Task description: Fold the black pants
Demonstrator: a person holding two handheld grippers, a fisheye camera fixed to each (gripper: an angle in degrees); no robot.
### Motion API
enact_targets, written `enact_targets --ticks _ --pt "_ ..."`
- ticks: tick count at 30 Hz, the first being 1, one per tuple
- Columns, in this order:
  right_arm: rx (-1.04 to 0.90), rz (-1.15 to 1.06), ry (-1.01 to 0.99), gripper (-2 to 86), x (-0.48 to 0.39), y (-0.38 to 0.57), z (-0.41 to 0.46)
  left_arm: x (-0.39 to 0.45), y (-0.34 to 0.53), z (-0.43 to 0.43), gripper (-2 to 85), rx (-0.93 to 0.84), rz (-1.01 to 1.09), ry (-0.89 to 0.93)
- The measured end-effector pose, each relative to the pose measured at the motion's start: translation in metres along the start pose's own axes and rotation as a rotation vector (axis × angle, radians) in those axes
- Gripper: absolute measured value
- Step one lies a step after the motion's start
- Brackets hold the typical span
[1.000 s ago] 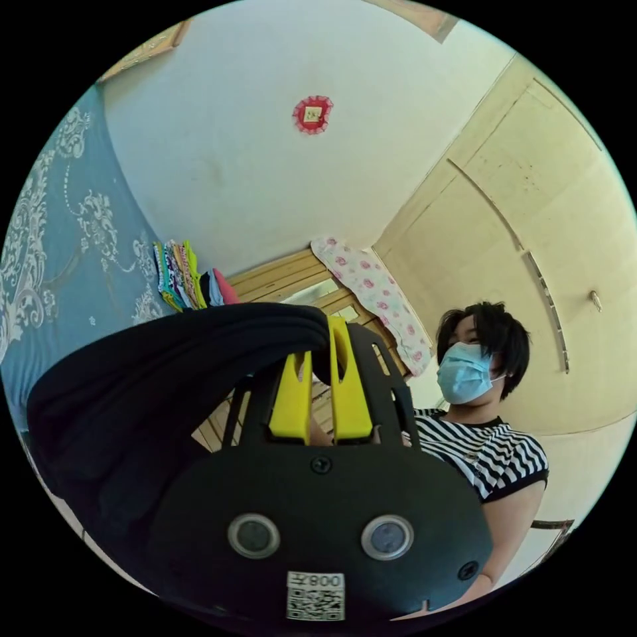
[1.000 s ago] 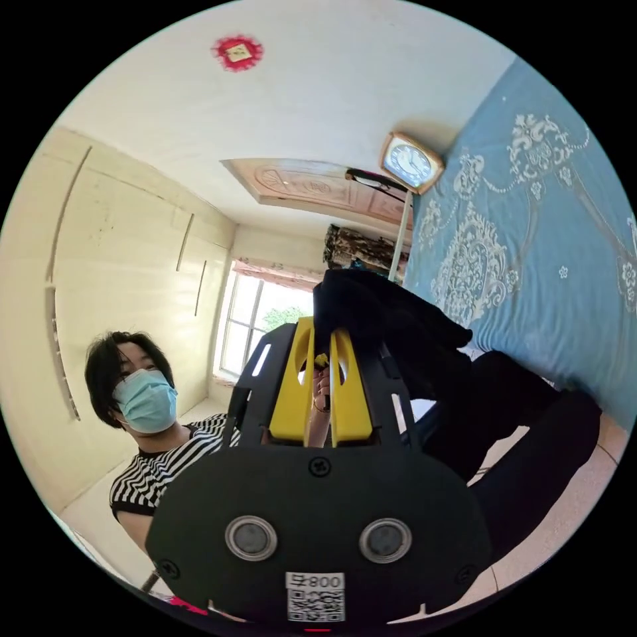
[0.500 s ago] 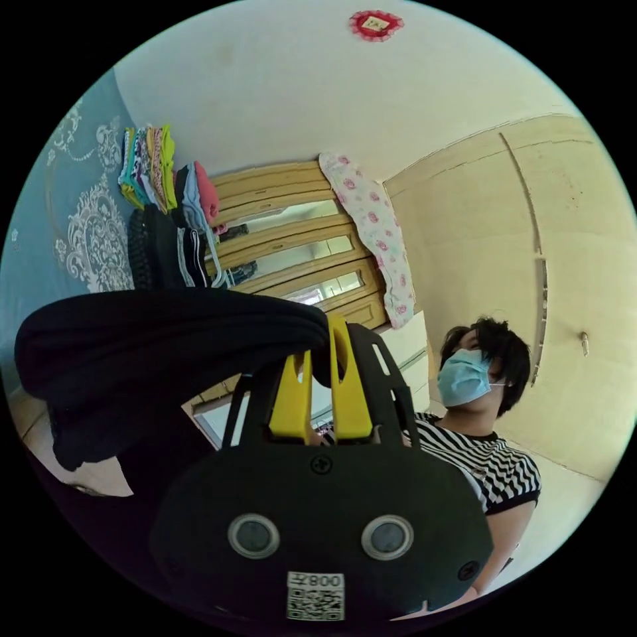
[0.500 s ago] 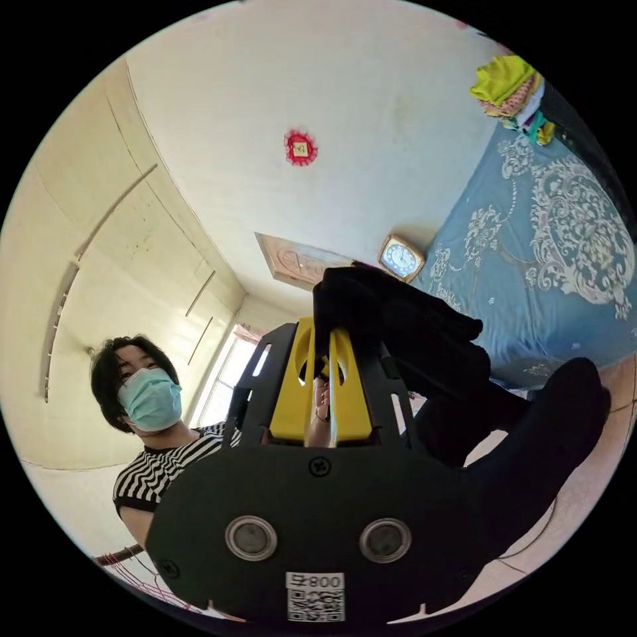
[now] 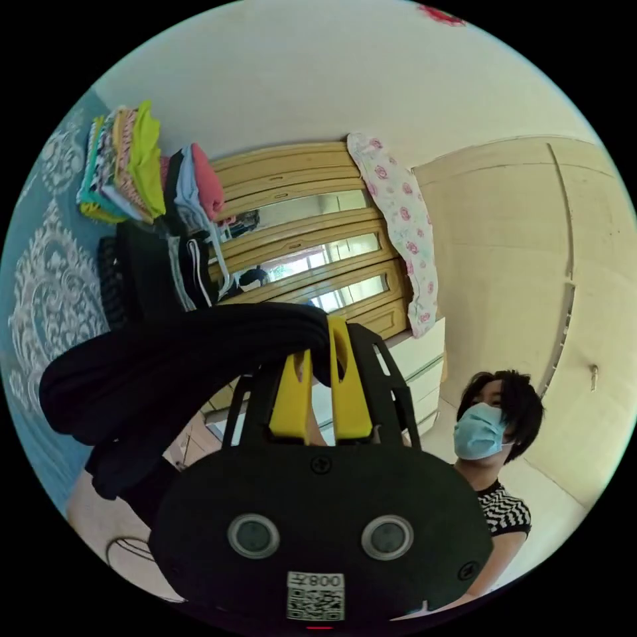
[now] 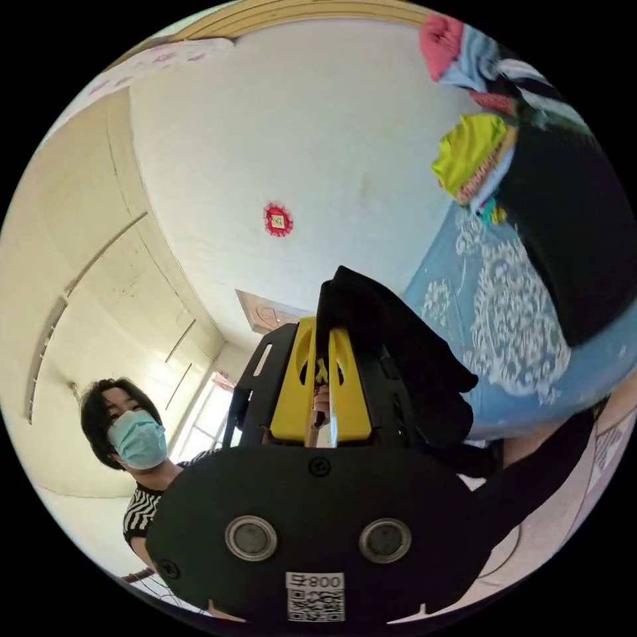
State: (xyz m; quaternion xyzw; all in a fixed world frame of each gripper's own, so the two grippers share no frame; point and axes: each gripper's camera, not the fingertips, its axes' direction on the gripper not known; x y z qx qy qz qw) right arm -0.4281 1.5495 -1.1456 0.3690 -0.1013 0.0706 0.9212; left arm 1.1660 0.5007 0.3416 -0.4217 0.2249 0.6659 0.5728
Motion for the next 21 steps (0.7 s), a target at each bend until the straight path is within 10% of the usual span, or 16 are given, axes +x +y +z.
enact_targets --ticks 10,21 --pt "0.181 -0.208 0.191 1.7 -0.059 -0.152 -0.153 -0.072 -0.179 0.198 5.6 -0.222 0.247 -0.056" --pt "0.334 0.333 0.24 2.1 0.108 -0.121 -0.293 -0.369 -0.152 0.295 6.0 -0.358 -0.345 -0.203"
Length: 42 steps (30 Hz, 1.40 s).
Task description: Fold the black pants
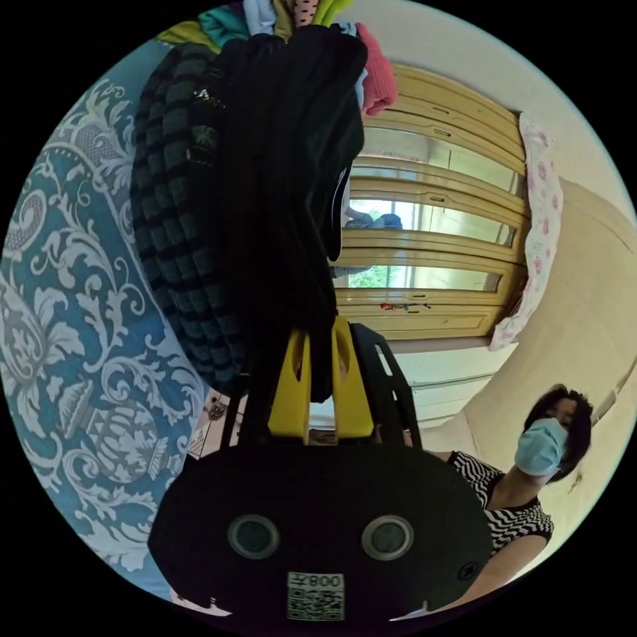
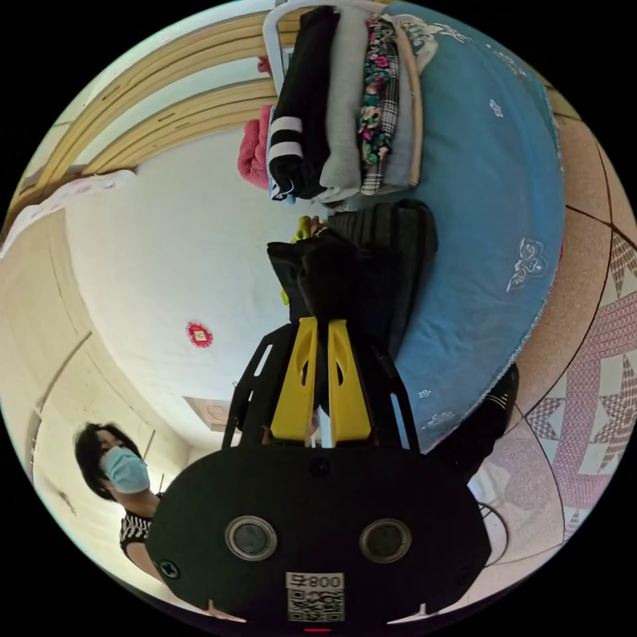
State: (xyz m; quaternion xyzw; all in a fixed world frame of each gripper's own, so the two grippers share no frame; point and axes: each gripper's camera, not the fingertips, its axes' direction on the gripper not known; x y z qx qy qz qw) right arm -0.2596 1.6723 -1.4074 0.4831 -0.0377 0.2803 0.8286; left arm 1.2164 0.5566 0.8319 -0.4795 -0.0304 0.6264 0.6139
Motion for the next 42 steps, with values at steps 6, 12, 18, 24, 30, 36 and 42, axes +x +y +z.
enact_targets --ticks 6,12,18,24,30,36,42 --pt "-0.056 -0.078 0.044 1.9 -0.033 -0.038 -0.006 -0.006 -0.032 0.016 7.0 0.007 0.036 -0.011" --pt "0.019 -0.08 0.077 0.7 -0.058 -0.04 -0.029 0.0 -0.048 0.01 5.6 0.019 0.089 -0.12" --pt "0.04 -0.353 0.21 0.0 -0.146 -0.049 0.008 0.034 -0.098 0.003 1.2 0.134 0.249 -0.295" --pt "-0.159 -0.56 0.49 0.0 -0.218 -0.121 0.147 0.065 -0.187 0.043 0.2 0.168 0.354 -0.571" --pt "-0.186 -0.508 0.678 0.0 -0.22 -0.183 0.231 0.049 -0.246 0.065 0.0 0.176 0.325 -0.818" --pt "-0.231 -0.586 0.719 -0.1 -0.232 -0.208 0.279 0.027 -0.279 0.065 0.0 0.208 0.288 -0.823" --pt "-0.257 -0.57 0.585 -0.1 -0.25 -0.212 0.286 0.031 -0.284 0.062 0.1 0.21 0.308 -0.768"
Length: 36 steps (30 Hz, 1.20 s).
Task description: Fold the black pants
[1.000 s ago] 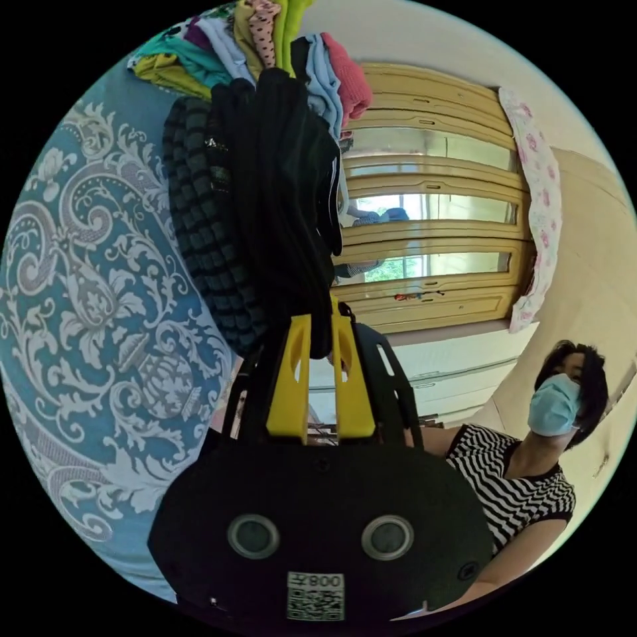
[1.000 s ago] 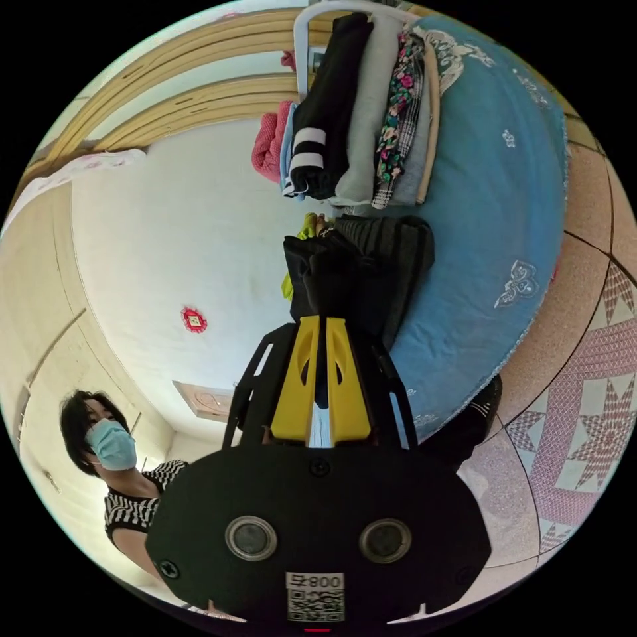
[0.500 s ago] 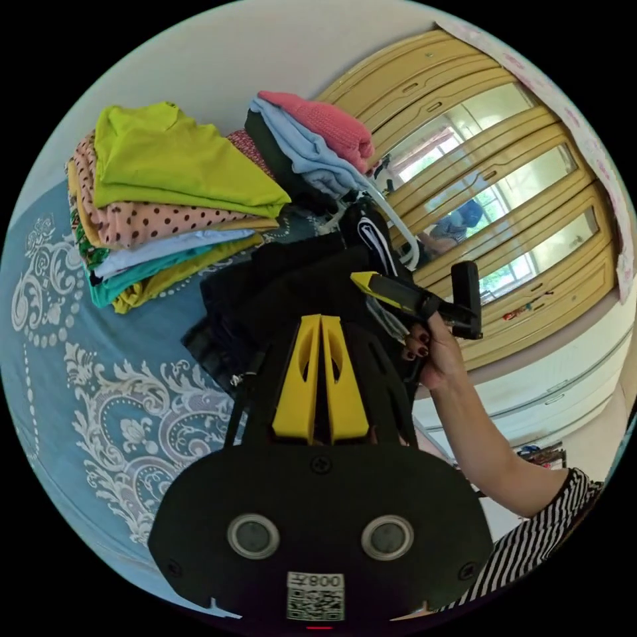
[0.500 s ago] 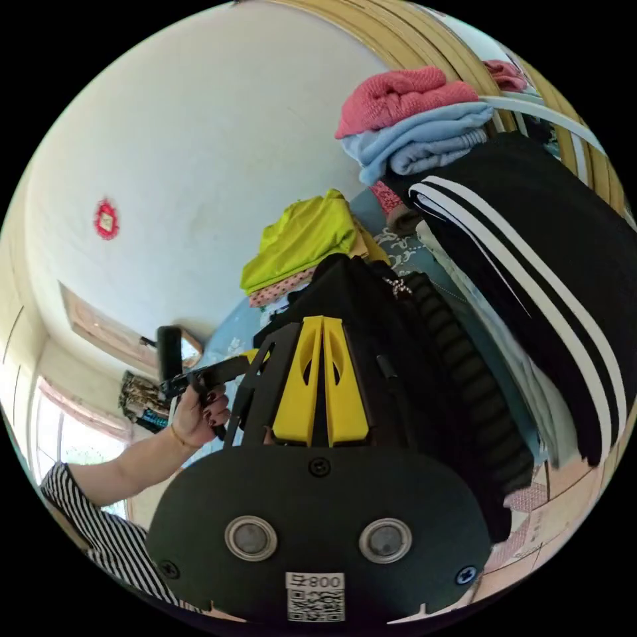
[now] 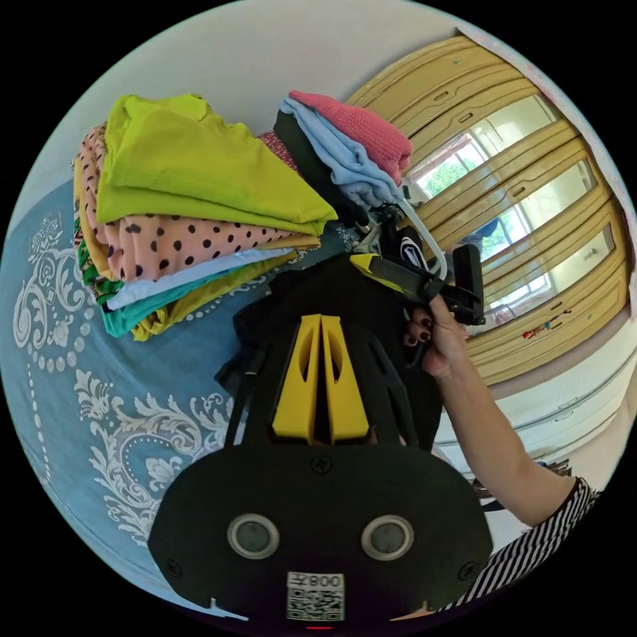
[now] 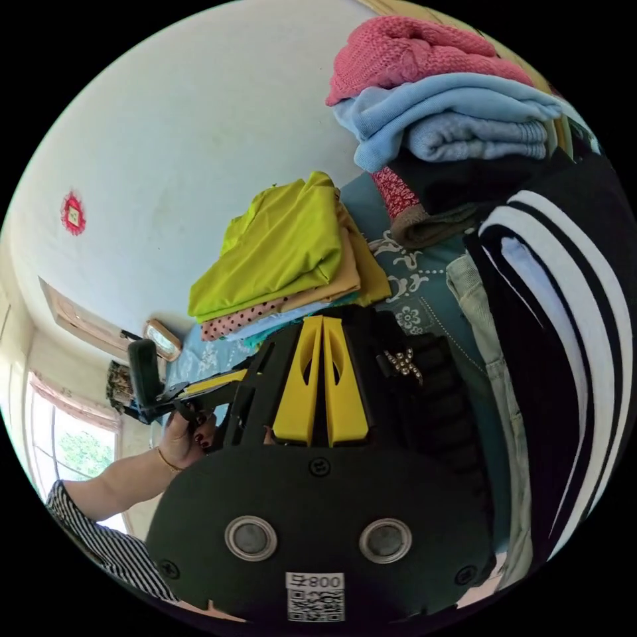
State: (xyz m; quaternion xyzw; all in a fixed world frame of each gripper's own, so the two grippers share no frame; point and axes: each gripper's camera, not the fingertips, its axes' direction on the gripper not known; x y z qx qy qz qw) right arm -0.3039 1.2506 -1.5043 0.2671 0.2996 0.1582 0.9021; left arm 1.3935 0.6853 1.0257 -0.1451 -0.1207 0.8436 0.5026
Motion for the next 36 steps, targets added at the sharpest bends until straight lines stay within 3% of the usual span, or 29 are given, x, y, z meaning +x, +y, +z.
enact_targets --ticks 2,6,9,13,18,23,26,28,30,32,36 --pt "0.037 -0.042 -0.054 -0.1 -0.01 0.01 -0.017 0.006 0.006 -0.008 0.1 0.019 0.027 0.043" --pt "0.1 -0.126 0.027 0.0 -0.036 0.057 -0.051 0.016 0.019 -0.011 0.1 0.016 0.113 -0.021" --pt "0.019 -0.094 0.167 0.0 -0.04 0.072 -0.039 0.015 0.019 0.0 0.1 -0.021 0.13 -0.069" --pt "-0.046 -0.058 0.199 0.0 -0.049 0.06 -0.023 0.022 0.018 -0.002 0.1 -0.032 0.137 -0.119" --pt "-0.04 -0.006 0.1 -0.1 -0.054 0.05 -0.022 0.019 0.008 -0.013 0.1 -0.037 0.108 -0.153" --pt "0.121 0.098 0.022 0.0 -0.058 0.073 -0.044 0.022 0.016 -0.023 0.1 -0.044 0.111 -0.157" --pt "0.194 0.04 0.016 0.0 -0.086 0.093 -0.06 0.029 0.027 -0.038 0.1 -0.031 0.139 -0.103" --pt "0.226 -0.049 0.115 0.1 -0.118 0.11 -0.064 0.035 0.036 -0.051 0.1 0.022 0.18 -0.08" --pt "0.118 -0.042 0.235 0.2 -0.13 0.114 -0.048 0.037 0.042 -0.046 0.1 -0.054 0.211 -0.158" --pt "0.058 -0.032 0.191 0.4 -0.138 0.118 -0.042 0.034 0.048 -0.046 0.1 -0.084 0.207 -0.166" --pt "0.271 -0.162 0.29 2.1 -0.193 0.144 -0.076 0.036 0.073 -0.089 0.1 0.025 0.223 -0.009"
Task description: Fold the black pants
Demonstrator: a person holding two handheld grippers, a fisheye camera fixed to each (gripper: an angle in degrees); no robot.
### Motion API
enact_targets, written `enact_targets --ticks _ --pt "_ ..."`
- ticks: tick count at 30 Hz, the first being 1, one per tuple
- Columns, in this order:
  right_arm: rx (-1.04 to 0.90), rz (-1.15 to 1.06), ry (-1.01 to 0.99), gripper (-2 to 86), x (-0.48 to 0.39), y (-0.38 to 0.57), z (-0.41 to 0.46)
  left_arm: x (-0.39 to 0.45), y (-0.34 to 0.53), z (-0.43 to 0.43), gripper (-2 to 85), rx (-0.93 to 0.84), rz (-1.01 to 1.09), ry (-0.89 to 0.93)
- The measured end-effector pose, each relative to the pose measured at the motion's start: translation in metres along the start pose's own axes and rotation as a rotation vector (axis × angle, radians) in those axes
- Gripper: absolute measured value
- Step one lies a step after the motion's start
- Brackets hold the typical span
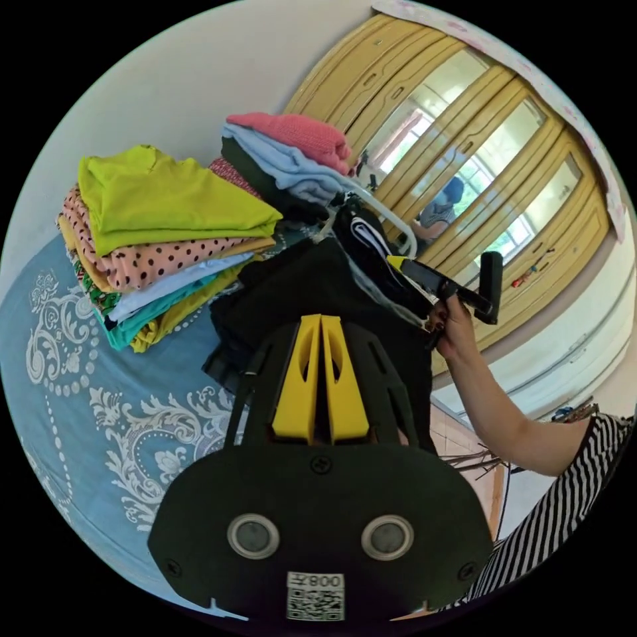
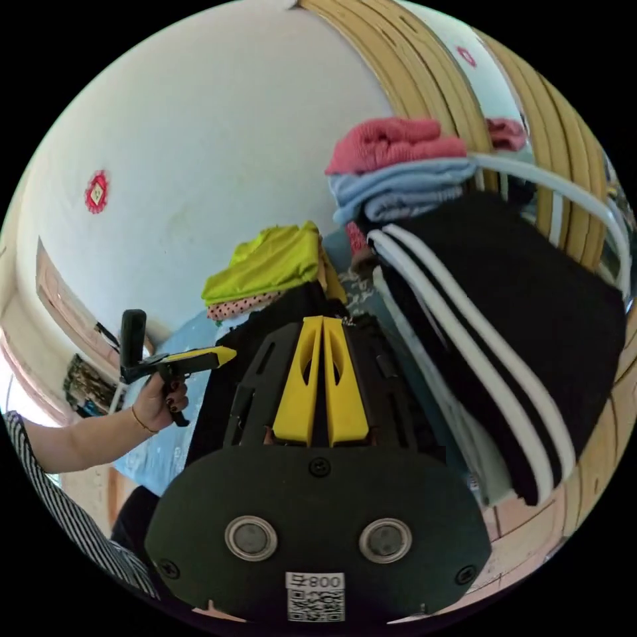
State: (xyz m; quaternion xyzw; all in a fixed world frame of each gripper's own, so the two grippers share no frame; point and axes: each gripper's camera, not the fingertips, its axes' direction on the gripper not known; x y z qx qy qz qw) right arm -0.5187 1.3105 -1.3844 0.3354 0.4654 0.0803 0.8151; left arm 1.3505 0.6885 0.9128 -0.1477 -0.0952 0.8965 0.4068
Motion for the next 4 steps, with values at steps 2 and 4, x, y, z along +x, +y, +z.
enact_targets --ticks 2,4 --pt "0.04 -0.073 0.138 4.3 -0.019 -0.001 -0.017 0.004 0.015 -0.019 0.1 0.033 0.017 0.026" --pt "0.056 -0.129 0.333 7.6 -0.041 -0.004 -0.027 0.005 0.032 -0.034 0.1 0.039 0.01 0.051"
